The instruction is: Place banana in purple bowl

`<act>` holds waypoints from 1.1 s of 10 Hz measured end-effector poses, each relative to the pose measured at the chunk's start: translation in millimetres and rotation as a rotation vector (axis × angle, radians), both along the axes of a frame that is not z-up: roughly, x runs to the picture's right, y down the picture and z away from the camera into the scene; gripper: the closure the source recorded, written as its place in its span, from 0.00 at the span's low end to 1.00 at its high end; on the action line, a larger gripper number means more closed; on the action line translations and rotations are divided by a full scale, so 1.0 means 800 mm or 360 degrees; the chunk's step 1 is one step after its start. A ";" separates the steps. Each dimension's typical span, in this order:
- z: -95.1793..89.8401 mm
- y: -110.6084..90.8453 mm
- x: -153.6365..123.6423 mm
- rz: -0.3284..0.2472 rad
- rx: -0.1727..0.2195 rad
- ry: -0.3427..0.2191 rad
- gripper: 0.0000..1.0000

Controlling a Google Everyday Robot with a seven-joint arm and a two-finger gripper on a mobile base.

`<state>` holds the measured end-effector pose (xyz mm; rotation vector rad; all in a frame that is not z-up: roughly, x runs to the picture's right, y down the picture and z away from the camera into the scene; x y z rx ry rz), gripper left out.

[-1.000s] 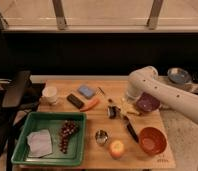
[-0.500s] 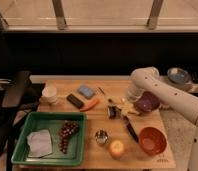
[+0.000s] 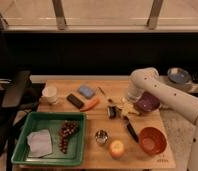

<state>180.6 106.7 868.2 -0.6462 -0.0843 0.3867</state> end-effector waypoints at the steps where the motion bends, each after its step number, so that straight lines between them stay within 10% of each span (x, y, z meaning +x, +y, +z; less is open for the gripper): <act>1: 0.009 0.012 0.003 -0.0006 -0.0015 0.0009 0.20; 11: -0.012 -0.013 0.024 -0.0094 0.0011 0.0113 0.20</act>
